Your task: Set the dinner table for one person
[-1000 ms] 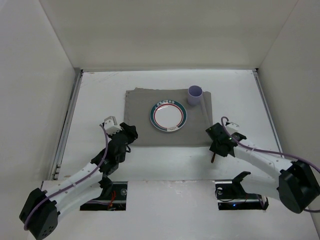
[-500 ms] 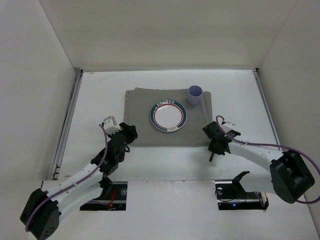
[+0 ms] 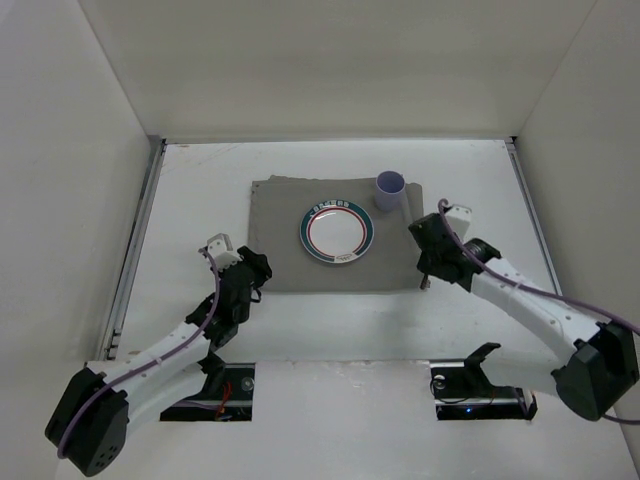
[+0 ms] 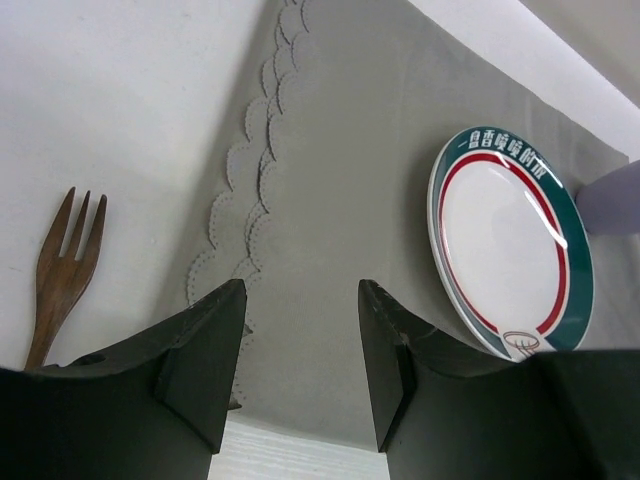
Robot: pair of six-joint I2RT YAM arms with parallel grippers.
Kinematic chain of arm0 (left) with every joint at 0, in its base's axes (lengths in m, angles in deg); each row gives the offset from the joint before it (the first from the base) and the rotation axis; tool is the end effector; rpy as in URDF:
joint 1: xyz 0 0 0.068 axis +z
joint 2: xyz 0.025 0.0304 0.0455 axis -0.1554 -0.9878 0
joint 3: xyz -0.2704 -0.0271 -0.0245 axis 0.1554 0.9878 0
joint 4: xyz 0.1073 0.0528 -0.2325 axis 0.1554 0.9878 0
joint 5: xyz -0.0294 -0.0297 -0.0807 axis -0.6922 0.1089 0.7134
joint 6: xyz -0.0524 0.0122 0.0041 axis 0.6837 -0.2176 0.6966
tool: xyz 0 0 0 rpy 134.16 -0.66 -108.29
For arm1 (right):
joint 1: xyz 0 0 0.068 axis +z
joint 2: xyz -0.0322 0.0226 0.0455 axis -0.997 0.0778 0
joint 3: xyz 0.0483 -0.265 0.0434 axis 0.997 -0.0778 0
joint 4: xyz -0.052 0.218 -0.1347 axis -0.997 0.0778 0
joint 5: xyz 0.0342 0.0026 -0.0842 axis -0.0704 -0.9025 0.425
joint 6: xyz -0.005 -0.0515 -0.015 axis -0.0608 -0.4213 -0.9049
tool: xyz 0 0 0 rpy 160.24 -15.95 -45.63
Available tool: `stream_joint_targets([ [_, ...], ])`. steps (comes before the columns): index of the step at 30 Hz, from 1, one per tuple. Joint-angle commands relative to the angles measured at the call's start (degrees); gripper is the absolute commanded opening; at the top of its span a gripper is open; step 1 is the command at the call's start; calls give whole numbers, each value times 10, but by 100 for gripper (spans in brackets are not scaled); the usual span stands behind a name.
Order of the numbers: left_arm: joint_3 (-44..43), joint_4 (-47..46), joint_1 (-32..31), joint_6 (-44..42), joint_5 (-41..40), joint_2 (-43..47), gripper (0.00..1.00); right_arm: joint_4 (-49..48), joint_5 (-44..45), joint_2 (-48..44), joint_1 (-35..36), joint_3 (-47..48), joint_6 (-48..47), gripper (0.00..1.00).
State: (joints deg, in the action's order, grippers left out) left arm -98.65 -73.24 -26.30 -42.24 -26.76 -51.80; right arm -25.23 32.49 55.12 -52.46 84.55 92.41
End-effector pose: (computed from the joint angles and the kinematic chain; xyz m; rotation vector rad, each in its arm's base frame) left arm 0.1539 -0.0849 0.1896 -0.4840 1.7495 -0.4167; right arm 0.1861 0.0994 0.2485 0.4459 2.3754 -0.1093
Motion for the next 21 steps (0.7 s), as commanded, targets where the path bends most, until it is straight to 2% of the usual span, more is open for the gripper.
stream_joint_targets([
  [1,-4,-32,4,-1,-8,-1,46,-65,-35,76,28,71,-127,5],
  [6,0,-16,11,-2,-8,15,46,-131,-91,210,42,139,-191,5],
  [11,-10,1,13,-5,-24,22,46,-157,-103,291,45,172,-208,5],
  [21,-31,11,7,1,-24,-25,46,-192,-111,360,10,180,-207,6],
])
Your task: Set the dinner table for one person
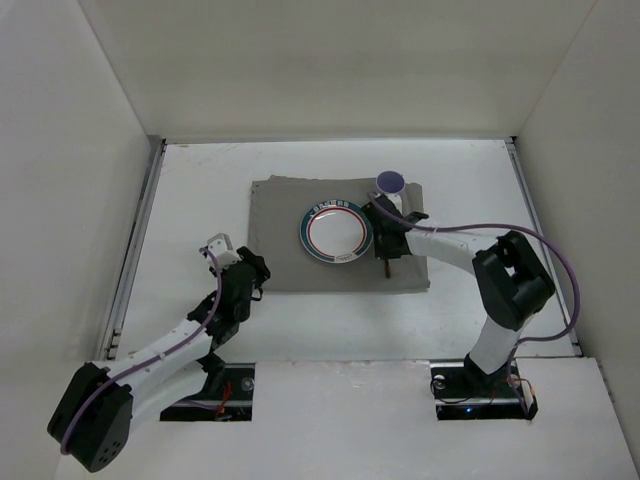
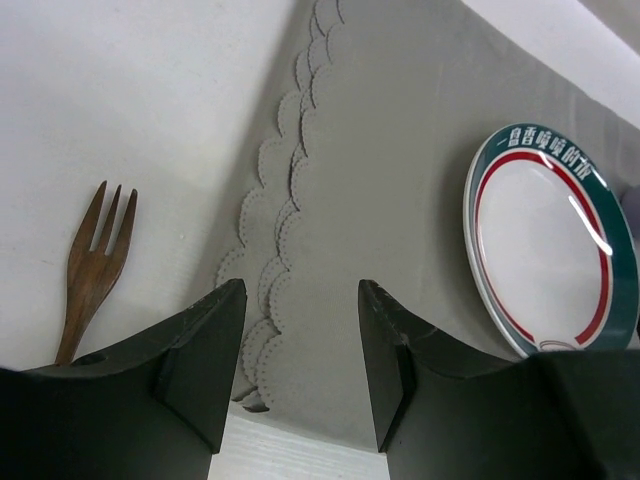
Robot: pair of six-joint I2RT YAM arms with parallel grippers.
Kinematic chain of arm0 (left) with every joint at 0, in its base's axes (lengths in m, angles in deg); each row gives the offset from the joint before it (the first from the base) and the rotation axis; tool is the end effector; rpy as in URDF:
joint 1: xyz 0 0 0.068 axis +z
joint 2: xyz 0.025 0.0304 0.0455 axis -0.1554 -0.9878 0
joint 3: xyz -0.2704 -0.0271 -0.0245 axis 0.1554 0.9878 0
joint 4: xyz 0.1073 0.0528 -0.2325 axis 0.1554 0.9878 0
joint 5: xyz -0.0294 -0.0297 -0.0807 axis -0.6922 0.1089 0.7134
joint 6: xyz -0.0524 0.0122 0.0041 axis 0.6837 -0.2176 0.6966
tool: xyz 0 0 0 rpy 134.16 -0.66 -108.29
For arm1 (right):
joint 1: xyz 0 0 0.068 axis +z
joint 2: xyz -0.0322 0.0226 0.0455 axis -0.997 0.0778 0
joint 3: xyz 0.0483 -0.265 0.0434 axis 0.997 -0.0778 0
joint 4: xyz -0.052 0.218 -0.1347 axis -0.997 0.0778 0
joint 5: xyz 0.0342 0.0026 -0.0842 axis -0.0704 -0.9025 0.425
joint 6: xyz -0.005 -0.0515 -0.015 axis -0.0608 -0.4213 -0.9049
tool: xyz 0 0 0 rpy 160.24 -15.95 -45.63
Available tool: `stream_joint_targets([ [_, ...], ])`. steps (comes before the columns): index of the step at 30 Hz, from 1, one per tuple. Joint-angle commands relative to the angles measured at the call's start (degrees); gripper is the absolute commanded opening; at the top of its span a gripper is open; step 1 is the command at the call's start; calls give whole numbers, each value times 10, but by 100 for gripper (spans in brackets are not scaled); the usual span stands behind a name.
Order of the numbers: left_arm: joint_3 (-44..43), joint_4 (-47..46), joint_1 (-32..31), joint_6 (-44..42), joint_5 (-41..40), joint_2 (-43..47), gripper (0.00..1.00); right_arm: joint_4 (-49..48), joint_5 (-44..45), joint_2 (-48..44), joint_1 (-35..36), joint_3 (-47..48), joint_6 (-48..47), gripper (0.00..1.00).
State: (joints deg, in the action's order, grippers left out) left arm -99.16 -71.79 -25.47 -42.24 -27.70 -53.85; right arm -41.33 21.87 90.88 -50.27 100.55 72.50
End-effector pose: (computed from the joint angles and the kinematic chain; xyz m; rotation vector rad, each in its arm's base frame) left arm 0.1576 -0.0838 0.1846 -0.4970 1.7830 -0.3578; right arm 0.2906 0.1904 0.1797 -0.1004 2.5767 -0.0943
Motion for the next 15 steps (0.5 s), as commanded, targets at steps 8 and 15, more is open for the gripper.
stream_joint_targets([
  [8,-31,9,3,7,-33,-16,46,-31,8,6,-27,0,-10,7],
  [15,-64,83,11,8,-33,-10,49,-72,8,-36,-31,-37,5,30],
])
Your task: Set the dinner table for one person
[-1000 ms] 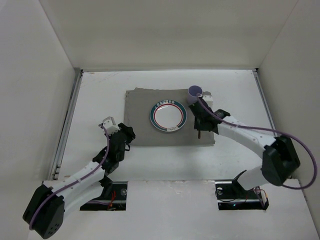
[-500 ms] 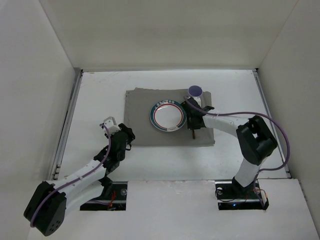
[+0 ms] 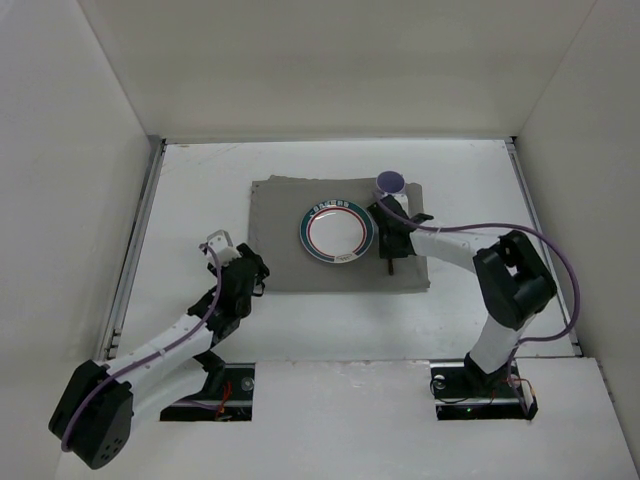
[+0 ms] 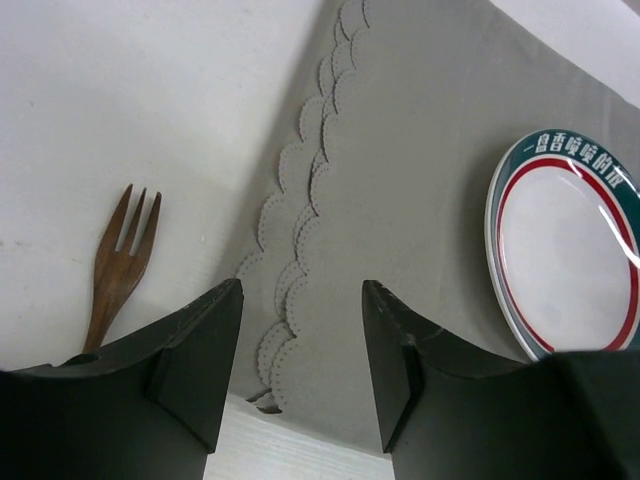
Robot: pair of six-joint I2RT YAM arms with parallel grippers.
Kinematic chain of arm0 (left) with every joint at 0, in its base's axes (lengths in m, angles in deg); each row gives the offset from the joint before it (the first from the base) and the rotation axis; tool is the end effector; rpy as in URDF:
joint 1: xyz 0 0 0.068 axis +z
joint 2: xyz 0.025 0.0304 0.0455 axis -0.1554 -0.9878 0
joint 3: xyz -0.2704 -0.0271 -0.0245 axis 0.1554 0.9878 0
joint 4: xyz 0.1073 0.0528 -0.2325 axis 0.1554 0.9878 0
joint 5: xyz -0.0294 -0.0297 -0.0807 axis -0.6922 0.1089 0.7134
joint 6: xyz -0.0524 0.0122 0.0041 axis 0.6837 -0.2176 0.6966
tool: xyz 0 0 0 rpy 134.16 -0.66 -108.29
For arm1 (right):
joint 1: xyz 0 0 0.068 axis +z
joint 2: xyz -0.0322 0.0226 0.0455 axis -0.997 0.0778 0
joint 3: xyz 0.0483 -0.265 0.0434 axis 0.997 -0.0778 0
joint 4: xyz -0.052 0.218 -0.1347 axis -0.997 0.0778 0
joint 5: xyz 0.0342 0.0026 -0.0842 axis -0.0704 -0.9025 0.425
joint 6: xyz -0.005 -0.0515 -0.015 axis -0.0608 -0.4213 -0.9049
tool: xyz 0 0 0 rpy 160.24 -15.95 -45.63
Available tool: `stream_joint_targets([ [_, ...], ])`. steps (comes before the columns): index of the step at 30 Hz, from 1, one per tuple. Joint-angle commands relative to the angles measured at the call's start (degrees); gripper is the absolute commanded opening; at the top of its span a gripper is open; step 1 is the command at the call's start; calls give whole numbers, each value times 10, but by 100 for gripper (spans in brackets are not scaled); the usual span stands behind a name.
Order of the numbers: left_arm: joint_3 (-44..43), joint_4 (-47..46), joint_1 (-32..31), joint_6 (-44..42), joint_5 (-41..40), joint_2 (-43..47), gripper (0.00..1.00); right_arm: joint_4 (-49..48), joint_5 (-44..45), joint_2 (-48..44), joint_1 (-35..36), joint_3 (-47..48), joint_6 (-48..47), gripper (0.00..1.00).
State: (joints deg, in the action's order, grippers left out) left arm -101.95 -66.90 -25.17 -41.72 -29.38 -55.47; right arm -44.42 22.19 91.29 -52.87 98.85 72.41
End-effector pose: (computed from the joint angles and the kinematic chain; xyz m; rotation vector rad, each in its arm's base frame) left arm 0.1624 -0.0848 0.1882 -0.5145 1.8212 -0.2907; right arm 0.2988 0.1767 0.1717 -0.0378 2.5627 -0.1062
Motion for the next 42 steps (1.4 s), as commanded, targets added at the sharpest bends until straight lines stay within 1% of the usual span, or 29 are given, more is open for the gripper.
stream_joint_targets([
  [1,-43,49,12,5,-16,9,51,-50,5,-61,-7,-26,6,34],
  [4,-58,84,23,4,-13,16,57,-56,10,-122,-10,-39,10,43],
  [8,-80,172,44,11,-5,25,60,-71,15,-196,-7,-59,15,56],
  [10,-94,228,60,11,9,28,63,-107,22,-241,2,-84,31,59],
  [12,-105,281,79,16,23,30,63,-172,29,-284,23,-123,39,60],
  [13,-107,301,87,20,27,30,63,-204,39,-304,29,-145,44,59],
  [14,-109,315,94,23,31,28,61,-237,54,-323,37,-168,46,56],
  [16,-118,343,104,28,41,15,58,-298,73,-357,57,-212,44,44],
  [18,-126,360,105,29,50,-11,57,-351,78,-382,72,-250,33,28],
  [19,-130,367,104,32,56,-24,57,-371,80,-391,76,-263,26,24],
  [20,-134,371,103,35,60,-37,56,-381,81,-398,78,-273,25,23],
  [22,-141,383,96,36,63,-58,53,-396,76,-409,81,-288,38,23],
  [26,-131,394,91,54,60,-88,41,-418,58,-405,81,-304,54,25],
  [28,-132,412,95,69,63,-100,37,-424,49,-398,81,-309,61,26],
  [30,-136,423,93,80,53,-108,35,-423,38,-394,81,-308,69,27],
  [32,-138,439,105,92,53,-115,32,-426,27,-393,81,-309,75,27],
  [35,-138,442,103,101,44,-118,31,-424,16,-394,80,-311,82,27],
  [38,-139,428,110,98,49,-142,30,-427,16,-407,79,-318,83,28],
  [42,-121,389,119,98,73,-162,30,-425,12,-421,77,-321,85,29],
])
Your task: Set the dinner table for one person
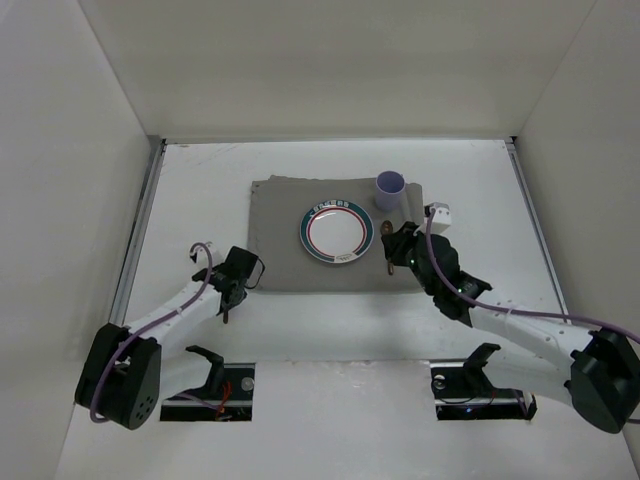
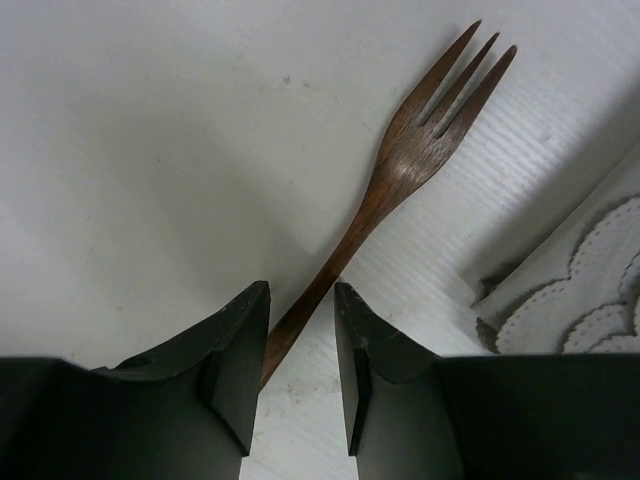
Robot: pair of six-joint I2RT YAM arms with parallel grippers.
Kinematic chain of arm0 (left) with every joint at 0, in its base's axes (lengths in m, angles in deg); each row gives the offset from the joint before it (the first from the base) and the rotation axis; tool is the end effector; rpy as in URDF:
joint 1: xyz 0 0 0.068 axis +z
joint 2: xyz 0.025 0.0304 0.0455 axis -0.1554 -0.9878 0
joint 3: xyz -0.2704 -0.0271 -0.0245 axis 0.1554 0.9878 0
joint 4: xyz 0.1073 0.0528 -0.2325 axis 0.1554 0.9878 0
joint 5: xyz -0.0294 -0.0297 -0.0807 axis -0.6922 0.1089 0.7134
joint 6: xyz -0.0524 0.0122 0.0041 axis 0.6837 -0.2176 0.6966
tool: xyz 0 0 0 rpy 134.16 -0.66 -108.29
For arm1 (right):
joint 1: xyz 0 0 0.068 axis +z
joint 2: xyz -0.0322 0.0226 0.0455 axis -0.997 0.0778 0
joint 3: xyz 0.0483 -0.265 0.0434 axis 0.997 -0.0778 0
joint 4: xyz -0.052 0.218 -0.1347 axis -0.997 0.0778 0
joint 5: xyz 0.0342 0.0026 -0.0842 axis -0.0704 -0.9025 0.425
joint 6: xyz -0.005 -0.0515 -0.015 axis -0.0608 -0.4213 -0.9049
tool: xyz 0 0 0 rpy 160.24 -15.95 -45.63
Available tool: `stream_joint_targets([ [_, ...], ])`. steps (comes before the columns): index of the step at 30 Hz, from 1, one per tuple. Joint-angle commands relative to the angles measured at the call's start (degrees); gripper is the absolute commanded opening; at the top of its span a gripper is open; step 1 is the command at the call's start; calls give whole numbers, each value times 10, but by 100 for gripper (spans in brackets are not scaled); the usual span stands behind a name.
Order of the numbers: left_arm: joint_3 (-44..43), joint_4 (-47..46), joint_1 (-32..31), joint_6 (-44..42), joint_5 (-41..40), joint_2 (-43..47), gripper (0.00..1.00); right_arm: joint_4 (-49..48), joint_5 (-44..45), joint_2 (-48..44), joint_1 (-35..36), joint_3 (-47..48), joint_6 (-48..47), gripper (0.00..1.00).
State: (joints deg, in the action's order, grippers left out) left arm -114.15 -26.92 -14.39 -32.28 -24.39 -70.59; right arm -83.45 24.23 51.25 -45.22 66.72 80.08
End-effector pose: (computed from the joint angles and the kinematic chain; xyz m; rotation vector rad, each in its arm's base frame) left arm 0.1768 -0.0564 0.1574 -0.7309 2.3673 0.2110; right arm 0.1880 0.1416 0.2411 0.1699 1.8580 0.5385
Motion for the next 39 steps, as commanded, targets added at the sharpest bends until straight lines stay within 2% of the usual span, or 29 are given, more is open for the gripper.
stream_joint_targets([
  [1,3,-17,18,2,31,-13,28,-37,-7,-23,2,-2,8,29],
  [4,11,-31,29,-1,35,-1,28,-35,-8,-16,1,0,8,30],
  [17,70,-94,63,-9,46,116,10,-38,-3,-19,2,-2,8,32],
  [26,3,-98,20,-64,21,129,5,-38,-2,-22,-5,-6,9,33],
  [33,-145,-131,-64,-201,33,12,7,-39,4,-21,-11,-10,14,33],
  [39,-244,-174,-107,-284,51,-136,8,-39,6,-9,-10,-8,12,34],
])
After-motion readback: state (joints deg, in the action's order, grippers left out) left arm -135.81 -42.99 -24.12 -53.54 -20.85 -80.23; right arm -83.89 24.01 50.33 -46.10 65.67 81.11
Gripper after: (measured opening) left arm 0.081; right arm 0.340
